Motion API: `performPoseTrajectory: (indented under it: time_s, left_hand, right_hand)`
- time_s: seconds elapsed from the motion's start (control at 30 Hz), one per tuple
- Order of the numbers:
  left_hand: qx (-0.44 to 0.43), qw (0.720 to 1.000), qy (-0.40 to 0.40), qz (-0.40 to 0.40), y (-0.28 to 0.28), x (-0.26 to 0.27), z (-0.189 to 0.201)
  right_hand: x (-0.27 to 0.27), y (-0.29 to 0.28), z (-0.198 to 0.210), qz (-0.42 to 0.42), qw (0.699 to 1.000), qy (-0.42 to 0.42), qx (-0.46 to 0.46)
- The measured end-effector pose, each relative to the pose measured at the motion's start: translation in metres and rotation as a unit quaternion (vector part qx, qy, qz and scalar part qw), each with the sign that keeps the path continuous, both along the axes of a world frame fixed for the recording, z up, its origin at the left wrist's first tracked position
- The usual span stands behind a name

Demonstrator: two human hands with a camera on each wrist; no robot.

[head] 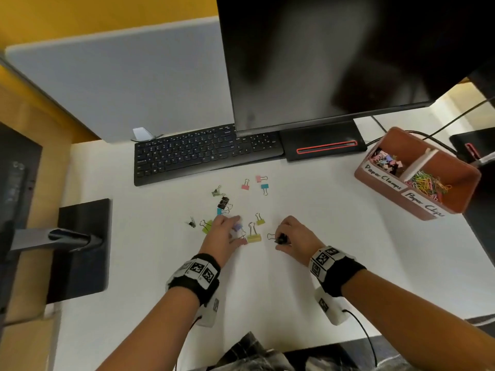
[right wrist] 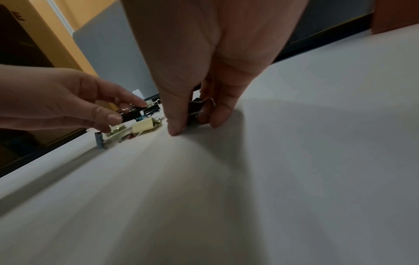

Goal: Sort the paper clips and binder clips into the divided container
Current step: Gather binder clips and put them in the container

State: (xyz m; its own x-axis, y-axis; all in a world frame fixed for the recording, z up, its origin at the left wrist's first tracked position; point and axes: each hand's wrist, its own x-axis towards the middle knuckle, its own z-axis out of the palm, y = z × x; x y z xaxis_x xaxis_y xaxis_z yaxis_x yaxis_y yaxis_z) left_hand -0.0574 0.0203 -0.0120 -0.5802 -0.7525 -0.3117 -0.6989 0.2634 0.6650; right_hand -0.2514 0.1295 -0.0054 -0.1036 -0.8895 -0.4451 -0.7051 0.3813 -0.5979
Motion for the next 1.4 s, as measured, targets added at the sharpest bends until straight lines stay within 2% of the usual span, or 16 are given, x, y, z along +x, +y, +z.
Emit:
performPoseTrajectory:
  time_s: [0.2, 0.4, 0.47, 0.57, 0.7, 0.77, 0.93, 1.1, 1.2, 1.3, 1.4]
  left_hand:
    - [-0.055, 0.997, 0.032, 0.044, -0.02, 0.017, 0.013]
    - [-0.058, 0.991, 0.064, 0.103, -0.031, 0.021, 0.02]
    - [-0.068, 0.994, 0.039, 0.081, -0.032, 0.015, 0.022]
    - [-0.06, 0.998, -0.017, 0.006, -0.027, 0.001, 0.022]
    - [-0.038, 0.99, -0.075, -0.112, -0.022, -0.013, 0.008]
    - [-0.024, 0.988, -0.094, -0.122, -0.022, -0.015, 0.004]
    - [-0.052, 0.985, -0.11, -0.124, -0.024, -0.018, 0.001]
    - [-0.016, 0.991, -0.096, -0.09, -0.025, -0.021, 0.004]
    - [-0.002, 0.996, -0.056, -0.076, -0.031, -0.03, 0.011]
    - [-0.024, 0.995, -0.005, -0.097, -0.036, -0.064, 0.036]
    - [-0.045, 0.989, 0.052, -0.133, -0.036, -0.126, 0.065]
  right_hand:
    - [-0.003, -0.004, 0.003, -0.036, 0.999, -0.007, -0.006]
    - [-0.001, -0.027, 0.008, -0.002, 1.0, -0.008, -0.023]
    - [0.002, -0.041, 0.01, 0.026, 0.999, 0.002, -0.023]
    - [0.006, -0.059, 0.009, 0.069, 0.997, 0.034, 0.012]
    - [0.005, -0.065, 0.004, 0.071, 0.996, 0.046, 0.034]
    - [0.002, -0.062, 0.002, 0.06, 0.997, 0.045, 0.016]
    - [-0.007, -0.056, 0.0, 0.062, 0.996, 0.061, 0.01]
    - [-0.02, -0.048, 0.0, 0.073, 0.995, 0.062, 0.016]
    - [-0.036, -0.037, 0.009, 0.049, 0.998, 0.048, 0.008]
    - [-0.066, -0.024, 0.031, -0.01, 0.998, 0.028, -0.055]
    - [-0.114, -0.01, 0.063, -0.09, 0.988, 0.046, -0.116]
